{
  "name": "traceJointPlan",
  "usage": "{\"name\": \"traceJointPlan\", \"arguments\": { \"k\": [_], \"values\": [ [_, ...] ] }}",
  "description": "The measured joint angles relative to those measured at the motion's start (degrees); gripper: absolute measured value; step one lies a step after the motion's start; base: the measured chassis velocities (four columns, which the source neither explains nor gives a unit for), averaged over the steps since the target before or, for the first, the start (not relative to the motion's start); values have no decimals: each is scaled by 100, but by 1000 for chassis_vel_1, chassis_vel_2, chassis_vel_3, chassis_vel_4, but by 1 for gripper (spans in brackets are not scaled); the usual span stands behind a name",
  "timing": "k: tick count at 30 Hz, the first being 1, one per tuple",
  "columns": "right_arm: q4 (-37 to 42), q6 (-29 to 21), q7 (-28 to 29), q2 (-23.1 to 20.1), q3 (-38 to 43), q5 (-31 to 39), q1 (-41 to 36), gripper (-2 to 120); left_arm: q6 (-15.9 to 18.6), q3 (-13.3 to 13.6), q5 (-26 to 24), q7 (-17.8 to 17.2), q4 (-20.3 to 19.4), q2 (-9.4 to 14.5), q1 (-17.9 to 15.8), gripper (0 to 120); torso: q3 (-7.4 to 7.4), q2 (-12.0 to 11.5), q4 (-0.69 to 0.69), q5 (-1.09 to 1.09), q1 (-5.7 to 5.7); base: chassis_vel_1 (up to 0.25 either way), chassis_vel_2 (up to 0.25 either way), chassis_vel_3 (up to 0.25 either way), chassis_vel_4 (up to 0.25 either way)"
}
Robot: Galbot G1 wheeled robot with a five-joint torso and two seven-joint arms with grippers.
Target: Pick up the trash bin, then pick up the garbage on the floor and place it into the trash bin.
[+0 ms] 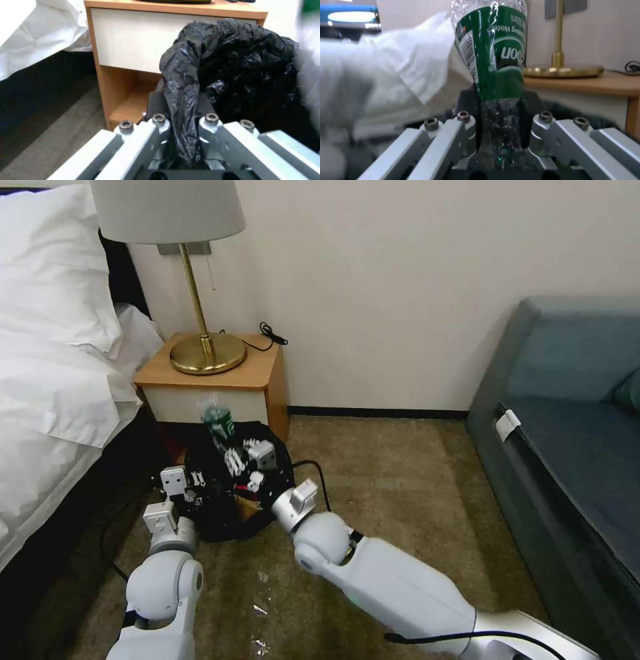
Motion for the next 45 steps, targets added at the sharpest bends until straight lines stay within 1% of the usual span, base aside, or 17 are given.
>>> {"name": "traceJointPlan", "arguments": {
  "k": [3, 8, 11, 12, 13, 14, 16, 18, 21, 25, 29, 30, 31, 32, 35, 39, 45],
  "values": [
    [-274, 132, -123, 35, -14, -208, -88, 22, 0, 10, 29, -3, -15, -35, 2, 5, 0, 0, 0, 0, 0, 0, 0, 0, 0],
    [-505, 252, -264, 35, 130, -312, -153, 43, 22, 10, 50, -16, -36, -42, 27, 5, 0, 0, 0, 0, 0, 0, 0, 0, 0],
    [-502, 252, -272, 30, 138, -311, -148, 45, 24, 10, 50, -17, -36, -42, 24, 5, 0, 0, 0, 0, 0, 0, 0, 0, 0],
    [-453, 248, -308, 20, 177, -304, -105, 57, 39, 20, 59, -25, -37, -48, 6, 5, 0, 0, 0, 0, 0, 0, 0, 0, 0],
    [-453, 248, -308, 20, 177, -304, -105, 57, 39, 20, 59, -25, -37, -48, 6, 5, 0, 0, 0, 0, 0, 0, 0, 0, 0],
    [-405, 229, -321, 10, 179, -273, -57, 70, 48, 23, 63, -28, -37, -48, -9, 5, 0, 0, 0, 0, 0, 0, 0, 0, 0],
    [-392, 221, -324, 8, 176, -259, -44, 75, 49, 20, 64, -29, -33, -48, -11, 5, 0, 0, 0, 0, 0, 0, 0, 0, 0],
    [-382, 211, -333, 7, 150, -251, -39, 88, 50, 19, 65, -31, -25, -48, -15, 5, 0, 0, 0, 0, 0, 0, 0, 0, 0],
    [-382, 208, -335, 5, 153, -249, -18, 98, 52, 14, 65, -32, -20, -45, -28, 5, 0, 0, 0, 0, 0, 0, 0, 0, 0],
    [-389, 193, -336, 2, 228, -249, 49, 99, 52, 2, 62, -32, -17, -40, -30, 5, 0, 0, 0, 0, 0, 0, 0, 0, 0],
    [-328, -91, -187, -87, 512, -227, 235, 100, 53, -37, 47, -34, -20, -16, -12, 5, 1, 0, 0, 0, 0, 0, 0, 0, 0],
    [-235, -484, 61, -202, 707, -156, 380, 100, 53, -66, 29, -34, -31, 4, 8, 5, 0, 0, 0, 0, 0, 0, 0, 0, 0],
    [-235, -484, 61, -202, 707, -156, 380, 100, 53, -66, 29, -34, -31, 4, 8, 5, 0, 0, 0, 0, 0, 0, 0, 0, 0],
    [-282, -842, 307, -316, 839, -94, 554, 100, 53, -101, 4, -36, -66, 23, 23, 5, 1, 0, 0, 1, 0, 0, 0, 0, 0],
    [-509, -1186, 447, -436, 900, -6, 730, 100, 53, -123, -26, -46, -131, 27, 47, 5, 1, 0, 0, 0, 0, 0, 0, 0, 0],
    [-1002, -1725, 467, -685, 633, 271, 833, 100, 29, -112, -43, -42, -151, -25, 128, 5, 1, 0, 0, 1, 0, 0, 0, 0, 0],
    [-1528, -1988, 354, -1083, 45, 507, 793, 100, 17, -113, -62, -36, -165, -11, 104, 5, 1, 0, 0, 1, 0, 0, 0, 0, 0]
  ]
}}
